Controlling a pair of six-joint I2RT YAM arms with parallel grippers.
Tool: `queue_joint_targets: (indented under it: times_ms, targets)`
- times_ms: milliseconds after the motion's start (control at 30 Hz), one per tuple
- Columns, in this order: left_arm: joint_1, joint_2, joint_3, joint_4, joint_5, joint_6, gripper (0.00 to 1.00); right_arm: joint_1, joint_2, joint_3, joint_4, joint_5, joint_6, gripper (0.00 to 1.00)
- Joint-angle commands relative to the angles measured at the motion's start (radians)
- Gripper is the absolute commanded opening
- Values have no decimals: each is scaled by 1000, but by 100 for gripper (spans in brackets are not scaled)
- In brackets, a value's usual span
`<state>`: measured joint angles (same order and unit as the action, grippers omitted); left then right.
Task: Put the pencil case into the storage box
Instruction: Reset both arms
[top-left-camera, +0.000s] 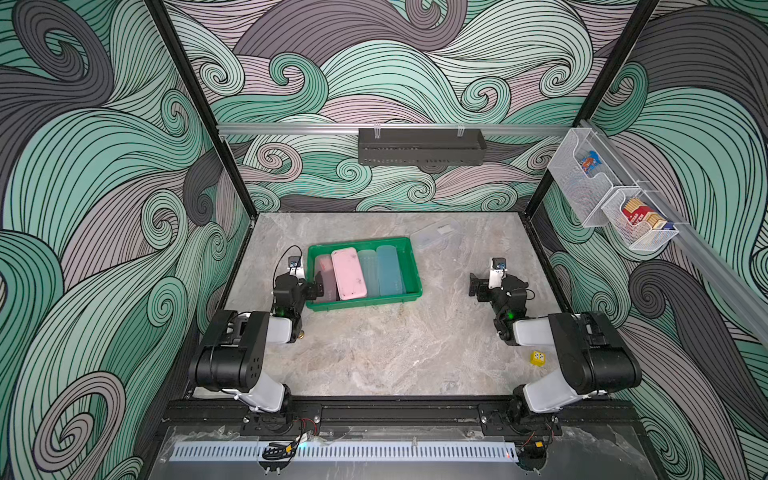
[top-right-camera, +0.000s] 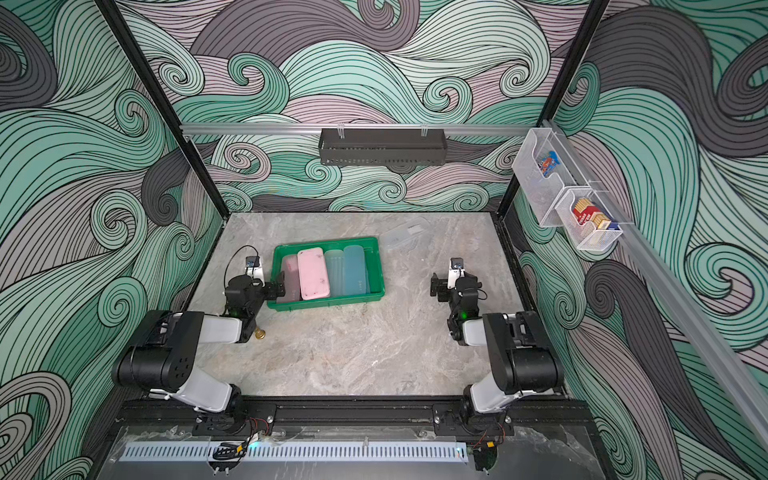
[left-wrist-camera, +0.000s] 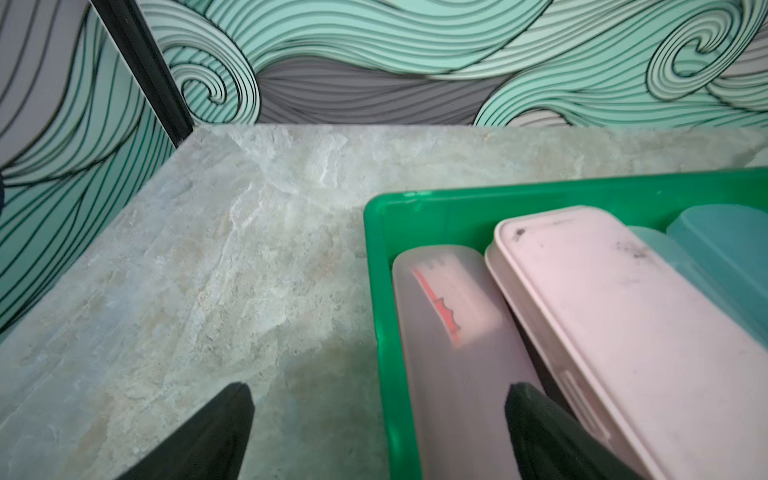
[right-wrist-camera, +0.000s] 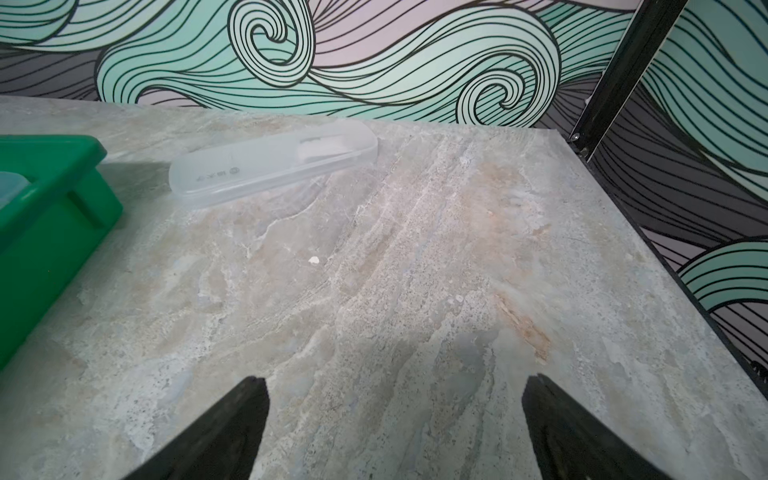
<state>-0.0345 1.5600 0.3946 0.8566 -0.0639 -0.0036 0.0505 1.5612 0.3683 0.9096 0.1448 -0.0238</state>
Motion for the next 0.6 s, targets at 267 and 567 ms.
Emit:
queue_joint_targets:
  times_ms: [267,567]
  targets:
    - [4,0,17,5,3,5,99,2,3,8,39,-14,-13,99]
    - [4,19,3,60,4,7,99,-4,0,8,37,-27,-10,99]
